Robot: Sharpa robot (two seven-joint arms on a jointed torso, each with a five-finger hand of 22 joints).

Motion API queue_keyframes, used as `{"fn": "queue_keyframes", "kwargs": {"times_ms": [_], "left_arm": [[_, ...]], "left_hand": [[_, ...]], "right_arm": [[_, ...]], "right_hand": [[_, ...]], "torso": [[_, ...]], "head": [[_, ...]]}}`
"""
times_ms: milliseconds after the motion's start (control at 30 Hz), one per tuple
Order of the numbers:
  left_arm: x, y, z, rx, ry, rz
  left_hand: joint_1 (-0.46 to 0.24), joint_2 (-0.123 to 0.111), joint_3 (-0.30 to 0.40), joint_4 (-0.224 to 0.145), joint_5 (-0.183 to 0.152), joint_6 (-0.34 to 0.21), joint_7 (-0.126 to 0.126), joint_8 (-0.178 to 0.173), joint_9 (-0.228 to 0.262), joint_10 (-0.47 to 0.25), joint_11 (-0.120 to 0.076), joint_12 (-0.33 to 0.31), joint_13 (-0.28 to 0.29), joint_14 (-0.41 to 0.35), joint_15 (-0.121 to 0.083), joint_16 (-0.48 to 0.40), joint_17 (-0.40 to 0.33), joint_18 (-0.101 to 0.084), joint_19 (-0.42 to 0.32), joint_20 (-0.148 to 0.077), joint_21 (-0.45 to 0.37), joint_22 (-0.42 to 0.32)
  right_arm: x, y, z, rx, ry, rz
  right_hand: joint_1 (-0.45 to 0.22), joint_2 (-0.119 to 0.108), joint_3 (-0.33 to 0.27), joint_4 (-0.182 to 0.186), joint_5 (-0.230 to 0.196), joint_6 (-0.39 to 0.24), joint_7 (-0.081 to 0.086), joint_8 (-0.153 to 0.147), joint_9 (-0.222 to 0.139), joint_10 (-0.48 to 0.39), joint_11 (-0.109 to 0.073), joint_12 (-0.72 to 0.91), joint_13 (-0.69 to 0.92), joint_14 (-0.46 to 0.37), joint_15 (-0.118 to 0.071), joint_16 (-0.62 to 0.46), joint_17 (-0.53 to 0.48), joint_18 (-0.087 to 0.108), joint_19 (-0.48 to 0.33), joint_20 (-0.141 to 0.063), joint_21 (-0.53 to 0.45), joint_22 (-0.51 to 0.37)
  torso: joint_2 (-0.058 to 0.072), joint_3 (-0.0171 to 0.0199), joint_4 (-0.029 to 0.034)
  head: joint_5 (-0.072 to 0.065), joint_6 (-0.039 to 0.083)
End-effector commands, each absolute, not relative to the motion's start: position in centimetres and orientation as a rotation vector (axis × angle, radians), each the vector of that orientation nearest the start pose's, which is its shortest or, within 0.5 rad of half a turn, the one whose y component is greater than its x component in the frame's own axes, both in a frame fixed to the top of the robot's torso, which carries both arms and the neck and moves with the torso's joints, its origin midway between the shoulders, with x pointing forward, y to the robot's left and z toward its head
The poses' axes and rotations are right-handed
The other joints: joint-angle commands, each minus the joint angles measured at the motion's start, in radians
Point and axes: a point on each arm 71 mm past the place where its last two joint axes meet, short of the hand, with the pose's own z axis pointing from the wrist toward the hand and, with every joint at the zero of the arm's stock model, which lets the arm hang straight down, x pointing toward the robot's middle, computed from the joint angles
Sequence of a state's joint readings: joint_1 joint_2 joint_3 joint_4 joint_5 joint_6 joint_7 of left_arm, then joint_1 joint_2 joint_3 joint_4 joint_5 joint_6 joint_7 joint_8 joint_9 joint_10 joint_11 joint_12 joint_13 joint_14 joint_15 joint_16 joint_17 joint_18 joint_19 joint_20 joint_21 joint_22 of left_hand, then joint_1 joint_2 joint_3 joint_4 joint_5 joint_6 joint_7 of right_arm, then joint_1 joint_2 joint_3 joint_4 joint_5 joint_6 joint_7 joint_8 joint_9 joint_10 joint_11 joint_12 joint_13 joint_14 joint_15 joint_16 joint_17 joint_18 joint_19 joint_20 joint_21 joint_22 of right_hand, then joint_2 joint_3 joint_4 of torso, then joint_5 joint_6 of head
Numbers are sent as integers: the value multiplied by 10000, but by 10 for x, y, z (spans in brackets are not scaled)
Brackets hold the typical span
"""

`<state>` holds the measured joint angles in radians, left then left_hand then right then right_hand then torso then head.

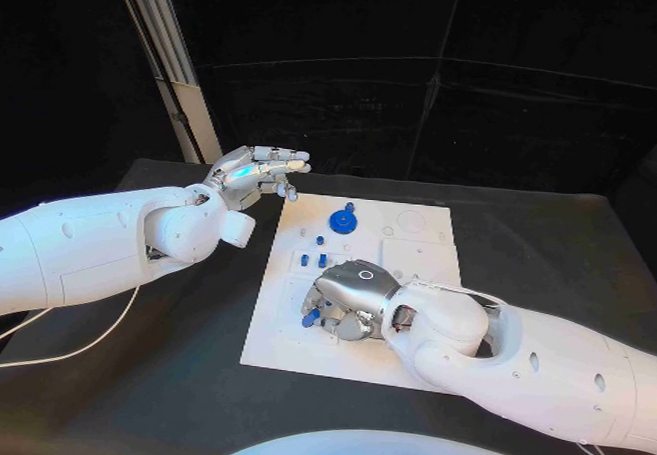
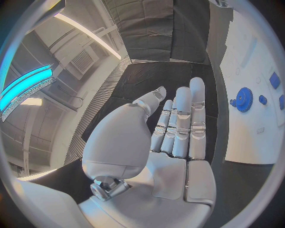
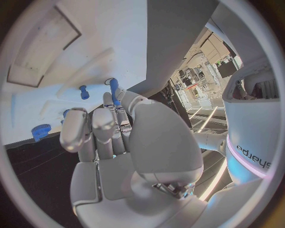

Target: Assemble the parts on the task board

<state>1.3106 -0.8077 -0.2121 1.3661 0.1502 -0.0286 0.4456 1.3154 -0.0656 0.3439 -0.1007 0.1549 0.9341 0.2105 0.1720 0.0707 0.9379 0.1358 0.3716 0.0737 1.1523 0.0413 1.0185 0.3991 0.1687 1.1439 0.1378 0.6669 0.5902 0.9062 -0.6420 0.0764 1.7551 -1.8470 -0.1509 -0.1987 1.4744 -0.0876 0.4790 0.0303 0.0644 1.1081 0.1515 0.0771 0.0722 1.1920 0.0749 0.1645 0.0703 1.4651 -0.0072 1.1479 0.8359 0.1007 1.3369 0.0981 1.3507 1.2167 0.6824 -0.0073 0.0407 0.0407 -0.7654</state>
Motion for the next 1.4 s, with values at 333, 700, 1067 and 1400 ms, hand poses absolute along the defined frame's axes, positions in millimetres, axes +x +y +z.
{"fn": "queue_keyframes", "kwargs": {"times_ms": [333,700,1067,1400], "left_arm": [[511,231,-188,-11447,14838,-17115],[511,231,-188,-11454,14854,-17118],[511,230,-188,-11454,14863,-17117],[511,230,-189,-11442,14917,-17111]], "left_hand": [[-15,113,-52,-31,15,-49,-8,36,-15,-71,2,31,-10,-71,16,1,-9,141,-60,14,-57,-9],[-15,113,-52,-31,15,-49,-8,36,-15,-71,2,31,-10,-71,16,1,-9,141,-60,14,-57,-9],[-15,113,-52,-31,15,-49,-8,36,-15,-71,2,31,-10,-71,16,1,-9,141,-60,14,-57,-9],[-15,113,-52,-31,15,-49,-8,36,-15,-71,2,31,-10,-71,16,1,-9,141,-60,14,-57,-9]], "right_arm": [[370,-44,-232,-5528,16660,8280],[370,-41,-233,-5720,16815,8261],[368,-34,-238,-6216,17403,8298],[370,-32,-232,-5560,16511,9164]], "right_hand": [[-117,-15,39,-9,-14,89,-26,59,15,89,4,-24,10,-39,-3,44,-3,-171,11,30,50,8],[-199,-38,9,5,-26,93,-32,52,12,102,-3,-44,10,-55,-8,18,-56,-165,-11,25,36,-12],[-503,-202,-183,87,53,-4,-26,-29,-15,12,25,-186,-19,-94,9,-45,-182,-149,-89,34,-24,-90],[-834,-616,-802,181,40,-1518,21,-148,-76,-1803,372,-812,-50,-931,304,-1774,-2621,337,-1768,286,-1702,-2366]], "torso": [[4,-5,10],[0,-6,7],[-5,-7,10],[-9,-16,6]], "head": [[-12,-8],[-8,-4],[-24,-10],[-30,37]]}}
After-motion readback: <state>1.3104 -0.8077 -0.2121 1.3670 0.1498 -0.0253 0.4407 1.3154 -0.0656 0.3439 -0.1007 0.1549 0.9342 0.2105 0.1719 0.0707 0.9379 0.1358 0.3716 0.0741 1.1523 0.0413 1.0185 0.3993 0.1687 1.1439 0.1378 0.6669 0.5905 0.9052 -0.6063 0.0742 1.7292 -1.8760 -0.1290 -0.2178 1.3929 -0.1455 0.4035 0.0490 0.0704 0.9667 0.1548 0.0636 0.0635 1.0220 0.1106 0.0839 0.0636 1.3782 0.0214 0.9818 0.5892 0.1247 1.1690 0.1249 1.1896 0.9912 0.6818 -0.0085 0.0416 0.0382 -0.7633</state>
